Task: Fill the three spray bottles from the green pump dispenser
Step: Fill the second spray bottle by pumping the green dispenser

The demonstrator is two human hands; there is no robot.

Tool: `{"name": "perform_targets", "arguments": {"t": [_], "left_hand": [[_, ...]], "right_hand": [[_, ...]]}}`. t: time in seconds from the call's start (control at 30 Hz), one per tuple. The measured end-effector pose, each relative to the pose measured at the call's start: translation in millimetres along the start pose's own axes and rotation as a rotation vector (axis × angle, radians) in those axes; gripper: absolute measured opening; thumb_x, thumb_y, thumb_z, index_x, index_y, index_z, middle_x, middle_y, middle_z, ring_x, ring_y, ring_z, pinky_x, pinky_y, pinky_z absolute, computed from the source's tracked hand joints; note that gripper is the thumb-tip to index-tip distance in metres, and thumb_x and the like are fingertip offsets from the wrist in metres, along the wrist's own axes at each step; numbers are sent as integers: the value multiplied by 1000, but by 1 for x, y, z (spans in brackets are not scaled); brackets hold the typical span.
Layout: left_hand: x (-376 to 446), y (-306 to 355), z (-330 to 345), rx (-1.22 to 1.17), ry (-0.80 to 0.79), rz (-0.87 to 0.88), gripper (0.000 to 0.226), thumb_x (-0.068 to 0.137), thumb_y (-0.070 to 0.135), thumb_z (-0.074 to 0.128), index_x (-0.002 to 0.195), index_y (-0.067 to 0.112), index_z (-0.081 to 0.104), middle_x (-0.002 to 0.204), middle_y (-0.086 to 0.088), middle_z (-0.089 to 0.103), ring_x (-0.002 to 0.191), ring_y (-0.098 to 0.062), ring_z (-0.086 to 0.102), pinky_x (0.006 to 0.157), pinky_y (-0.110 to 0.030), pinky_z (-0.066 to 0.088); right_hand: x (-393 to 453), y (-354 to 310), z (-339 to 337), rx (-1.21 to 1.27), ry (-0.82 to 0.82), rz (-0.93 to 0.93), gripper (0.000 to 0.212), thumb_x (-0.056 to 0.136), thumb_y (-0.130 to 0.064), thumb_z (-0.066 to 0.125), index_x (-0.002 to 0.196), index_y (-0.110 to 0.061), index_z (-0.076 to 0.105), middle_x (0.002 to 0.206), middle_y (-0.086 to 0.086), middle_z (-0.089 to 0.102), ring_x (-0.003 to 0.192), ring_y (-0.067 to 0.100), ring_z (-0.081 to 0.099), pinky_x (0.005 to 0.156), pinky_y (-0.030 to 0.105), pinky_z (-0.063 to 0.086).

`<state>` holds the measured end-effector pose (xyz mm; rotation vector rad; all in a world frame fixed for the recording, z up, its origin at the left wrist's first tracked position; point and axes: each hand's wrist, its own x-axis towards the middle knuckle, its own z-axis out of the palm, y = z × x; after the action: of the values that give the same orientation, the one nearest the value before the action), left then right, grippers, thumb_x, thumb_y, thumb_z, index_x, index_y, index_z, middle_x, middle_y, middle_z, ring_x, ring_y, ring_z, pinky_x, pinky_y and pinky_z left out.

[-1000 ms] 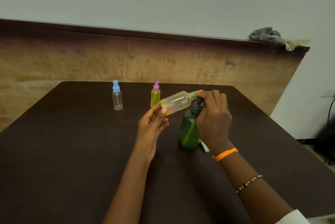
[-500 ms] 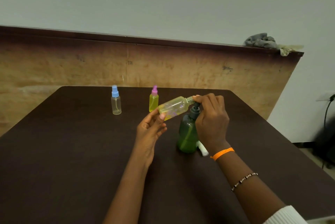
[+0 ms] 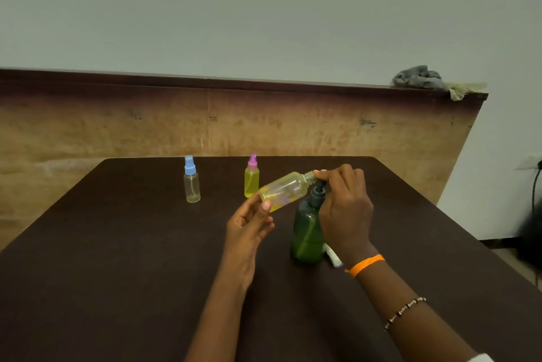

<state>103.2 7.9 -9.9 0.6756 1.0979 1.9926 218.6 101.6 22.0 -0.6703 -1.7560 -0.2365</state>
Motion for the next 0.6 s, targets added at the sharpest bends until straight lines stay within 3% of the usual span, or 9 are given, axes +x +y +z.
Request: {"name": "perform_targets", "arguments": {"t": [0.17,0.37,0.6], "left_hand": [[1,-1,1,-11,-4,-4,46,67,28,65,113,21,61,94,2,66,71,-5,58,78,-26,51],[7,-3,-2,-22,-1,16,38,70,26,65,108,23,63,89,3,64,65,-3,57,69,-19,53],[5,-3,0,-16,17,0,32,80,19,62,112,20,60,91,2,65,65,-4,57,69,-20,53]], "right_hand": [[21,4,-6,3,-99,-2,33,76,-10,35,76,-9,68,76,3,59,83,16,40,50,23,35],[-7,-2,5,77,46,53,33,88,-4,35,86,1,67,79,11,56,74,24,59,52,29,49],[24,2,-4,-5,-55,-33,27,76,-7,37,69,-7,63,72,5,58,74,16,41,46,23,34]]}}
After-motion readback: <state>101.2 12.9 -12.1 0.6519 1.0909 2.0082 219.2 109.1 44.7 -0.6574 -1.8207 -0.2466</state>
